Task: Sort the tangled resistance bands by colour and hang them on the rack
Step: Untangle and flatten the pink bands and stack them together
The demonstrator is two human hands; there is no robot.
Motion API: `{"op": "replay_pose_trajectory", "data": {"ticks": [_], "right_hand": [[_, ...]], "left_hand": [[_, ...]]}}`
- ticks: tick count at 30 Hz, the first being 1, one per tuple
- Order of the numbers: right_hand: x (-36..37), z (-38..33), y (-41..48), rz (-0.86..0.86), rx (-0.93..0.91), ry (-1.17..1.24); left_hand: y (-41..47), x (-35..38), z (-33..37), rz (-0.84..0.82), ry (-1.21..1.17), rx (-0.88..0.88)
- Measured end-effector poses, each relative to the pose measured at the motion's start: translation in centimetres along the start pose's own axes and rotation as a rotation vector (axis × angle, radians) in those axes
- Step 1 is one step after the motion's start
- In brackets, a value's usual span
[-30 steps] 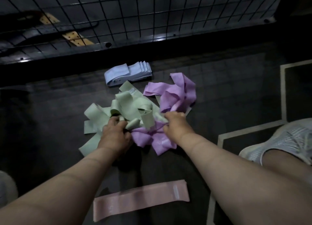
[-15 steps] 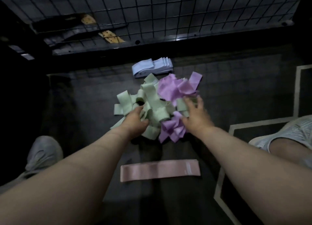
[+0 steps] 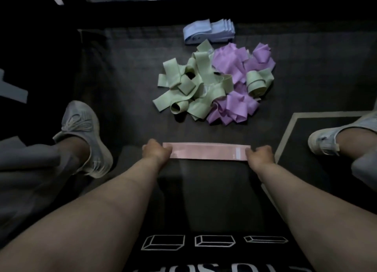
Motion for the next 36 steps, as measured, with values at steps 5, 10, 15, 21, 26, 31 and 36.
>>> {"op": "replay_pose_trajectory", "data": {"ticks": [5,10,15,21,26,31,36], "right_hand": [[1.5,0.6,1.0,-0.065,-0.016,-0.067],[1.9,0.8,1.2,-0.086,0.003,-0.084],[1.8,0.5,-0.1,-0.175,0.010,0.063],[0.2,-0.5,-1.4,-0.169,0.026,0.168],[-0.4,-0.5,-1.5,-0.163,-0.063,0.129],[-0.4,-0.6,-0.9,-0.203,-0.095,0.071],[-0.6,-1.0,-0.9,-0.233,-0.104,0.038]], "left_hand": [[0.0,1.2,-1.2,-0.035,-0.010,-0.020],[0.7,1.6,-1.3,-0.015,-0.069,-0.047],[1.3,2.0,-1.7,0.012,-0.233,-0.140],[1.8,2.4,-2.2,0.000,-0.321,-0.193],[1.2,2.3,-1.9,0.015,-0.328,-0.176],[1.1,1.8,-1.4,0.033,-0.327,-0.126],[0.4,1.6,-1.2,-0.028,-0.413,-0.119]]}}
Point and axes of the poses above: each hand's wrist, its own y-axis towards the middle knuckle, its own x-axis out of the palm, z = x × y, the point moved 5 cm from there along y, towards the middle knuckle, and after that the axes turned 5 degrees about x, right-handed, at the moved point
